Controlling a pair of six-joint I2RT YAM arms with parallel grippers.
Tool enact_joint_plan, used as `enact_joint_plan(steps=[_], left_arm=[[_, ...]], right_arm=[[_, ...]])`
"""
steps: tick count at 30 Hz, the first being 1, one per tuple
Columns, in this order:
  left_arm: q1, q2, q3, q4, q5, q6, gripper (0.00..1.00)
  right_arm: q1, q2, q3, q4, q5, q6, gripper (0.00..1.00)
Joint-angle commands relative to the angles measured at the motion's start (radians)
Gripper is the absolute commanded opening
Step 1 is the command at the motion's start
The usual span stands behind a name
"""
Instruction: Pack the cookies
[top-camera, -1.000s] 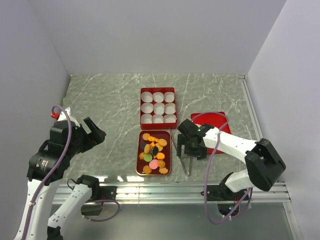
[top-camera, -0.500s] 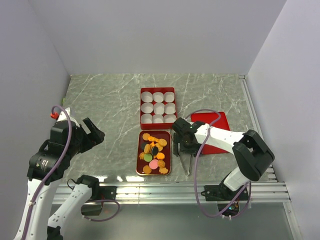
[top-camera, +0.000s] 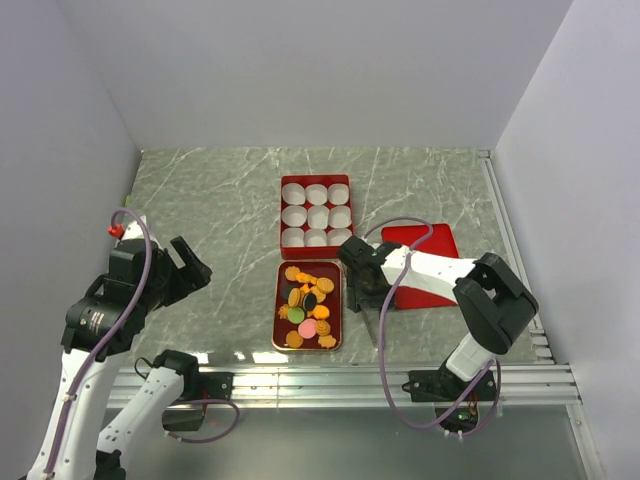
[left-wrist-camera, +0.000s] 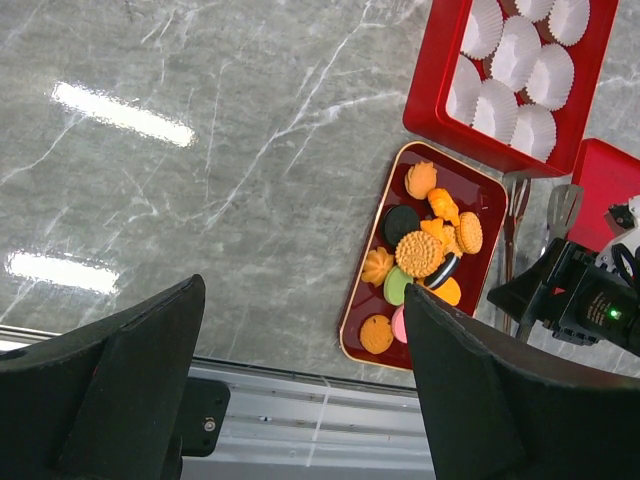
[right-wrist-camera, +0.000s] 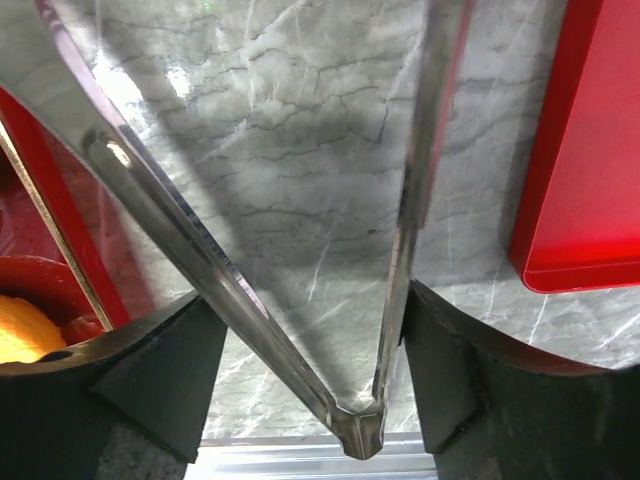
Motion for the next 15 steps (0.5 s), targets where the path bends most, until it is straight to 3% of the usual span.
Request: enact_joint_plan(steps=[1,15], left_arm=[[-0.004,0.009,0.007,0.014,-0.012,0.008,0.86],[-0.008,0.025,0.030,0.023,0.017,0.007,0.84]], right_arm=[[0.007,-0.003,0.012,-0.022,0.060,0.008,0.73],[0.016,-0.295,0.232,-0.362,0.142,0.045,0.68]])
